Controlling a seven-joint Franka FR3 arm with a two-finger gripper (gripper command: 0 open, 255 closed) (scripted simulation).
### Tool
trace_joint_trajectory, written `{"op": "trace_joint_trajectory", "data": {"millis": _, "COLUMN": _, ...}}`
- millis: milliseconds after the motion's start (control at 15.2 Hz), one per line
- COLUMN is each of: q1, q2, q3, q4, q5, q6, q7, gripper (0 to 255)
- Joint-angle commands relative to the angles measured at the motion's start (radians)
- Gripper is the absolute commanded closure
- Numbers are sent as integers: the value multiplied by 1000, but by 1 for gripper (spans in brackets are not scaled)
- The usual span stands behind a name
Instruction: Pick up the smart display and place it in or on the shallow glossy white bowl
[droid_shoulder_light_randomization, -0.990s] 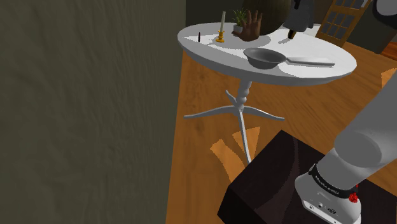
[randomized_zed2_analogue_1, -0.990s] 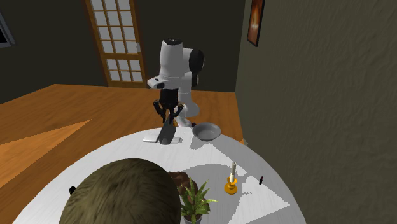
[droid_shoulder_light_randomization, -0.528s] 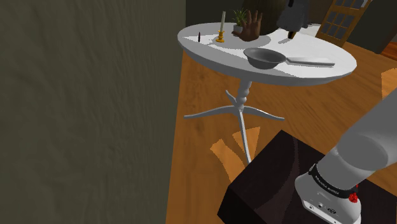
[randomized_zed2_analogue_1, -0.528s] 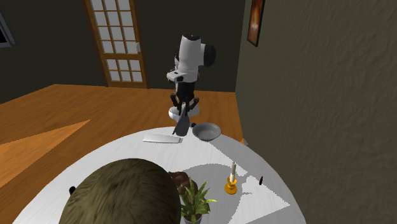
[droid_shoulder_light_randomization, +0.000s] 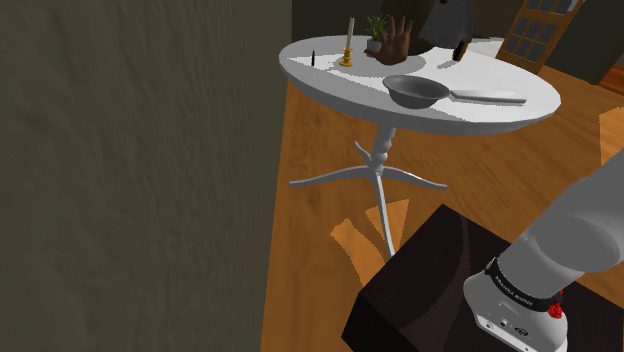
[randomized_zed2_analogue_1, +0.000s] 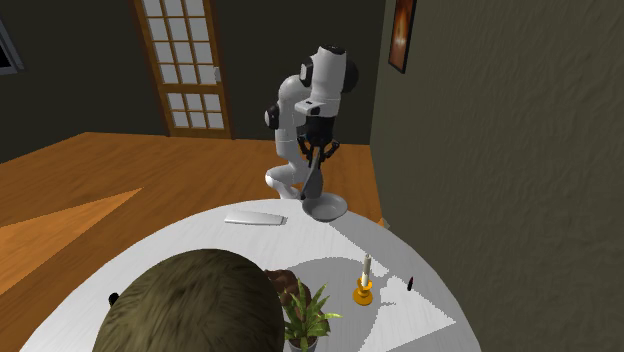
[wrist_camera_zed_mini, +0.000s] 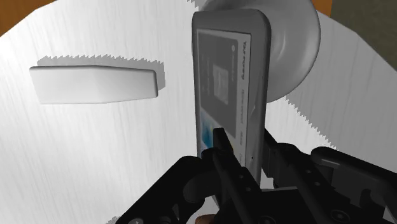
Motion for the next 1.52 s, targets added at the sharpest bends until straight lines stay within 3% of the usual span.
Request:
{"op": "trace_joint_trajectory", "data": {"millis": 0, "q1": 24, "q2": -12, "q3": 34, "q4": 3, "q5": 4, "q6": -24, "q7": 58, "gripper": 255}}
{"op": "trace_joint_trajectory", "data": {"millis": 198, "q1": 49, "q2": -17, "q3": 71, "q4": 13, "q5": 10, "q6": -48, "q7": 119, "gripper": 255}}
{"op": "trace_joint_trajectory", "data": {"millis": 1452, "q1": 50, "q2": -178, "q3": 62, "q4": -440, "q5": 24, "q6": 242, "q7": 155, "gripper": 255}}
